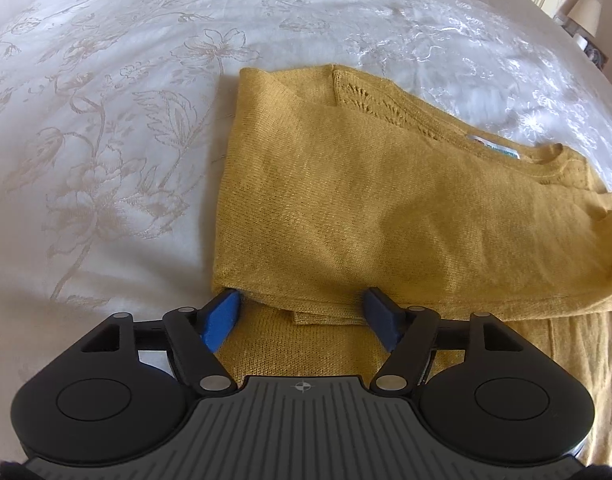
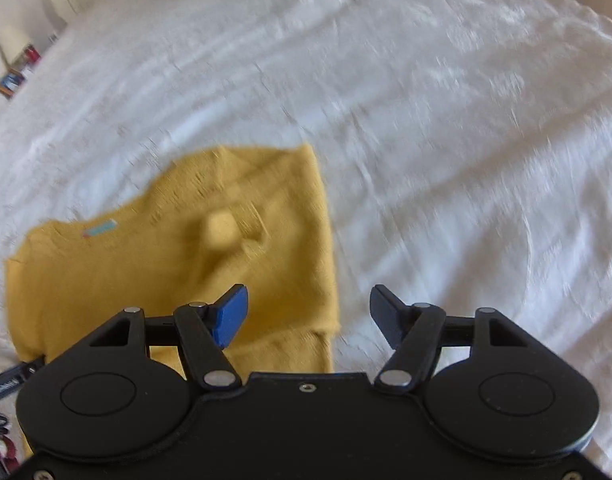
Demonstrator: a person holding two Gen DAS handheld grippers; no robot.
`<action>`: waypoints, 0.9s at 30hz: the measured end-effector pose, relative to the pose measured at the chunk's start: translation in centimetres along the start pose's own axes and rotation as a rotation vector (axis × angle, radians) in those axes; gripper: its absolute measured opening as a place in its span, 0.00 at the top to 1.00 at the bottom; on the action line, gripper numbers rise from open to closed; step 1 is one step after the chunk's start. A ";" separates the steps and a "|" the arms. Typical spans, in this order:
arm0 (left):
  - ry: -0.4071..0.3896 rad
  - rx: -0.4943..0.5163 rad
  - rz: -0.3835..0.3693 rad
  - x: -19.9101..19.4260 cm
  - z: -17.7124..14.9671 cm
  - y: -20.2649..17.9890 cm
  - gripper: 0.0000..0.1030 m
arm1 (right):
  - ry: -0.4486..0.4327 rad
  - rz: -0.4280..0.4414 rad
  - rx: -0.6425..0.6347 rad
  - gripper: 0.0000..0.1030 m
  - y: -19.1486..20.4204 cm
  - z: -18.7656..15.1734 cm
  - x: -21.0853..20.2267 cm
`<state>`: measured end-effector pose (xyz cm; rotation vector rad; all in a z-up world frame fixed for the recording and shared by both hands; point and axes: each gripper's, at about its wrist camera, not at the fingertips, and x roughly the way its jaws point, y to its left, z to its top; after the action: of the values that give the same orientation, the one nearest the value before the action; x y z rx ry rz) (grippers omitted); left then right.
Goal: Fold small clothes
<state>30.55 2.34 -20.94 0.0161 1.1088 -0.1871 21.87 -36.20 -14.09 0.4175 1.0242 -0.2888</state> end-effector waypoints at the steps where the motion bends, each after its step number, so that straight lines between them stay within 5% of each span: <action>1: 0.000 -0.001 0.001 0.0 0.0 0.0 0.33 | -0.016 0.033 -0.009 0.31 0.4 0.5 0.0; 10: 0.002 0.000 -0.007 0.1 0.1 0.1 0.33 | 0.063 0.099 -0.118 0.32 3.2 2.1 5.0; 13: -0.001 -0.003 -0.007 0.1 0.1 0.0 0.33 | 0.128 0.140 -0.082 0.46 2.3 1.2 5.9; 20: -0.008 -0.009 -0.005 0.1 0.0 -0.1 0.31 | 0.084 0.188 -0.014 0.50 1.5 1.2 4.8; 22: -0.008 -0.014 -0.008 0.0 0.0 0.0 0.31 | 0.085 0.185 0.029 0.60 1.1 1.7 5.3; 23: -0.008 -0.018 -0.010 -0.1 0.0 0.1 0.31 | 0.093 0.189 0.040 0.86 1.2 1.9 5.5; 27: -0.025 -0.029 -0.014 -1.3 0.3 0.3 0.33 | 0.063 0.235 -0.034 0.89 2.7 2.8 4.1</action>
<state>30.27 2.74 -19.73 -0.0197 1.0863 -0.1831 27.18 -35.31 -15.88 0.5141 1.0289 -0.0478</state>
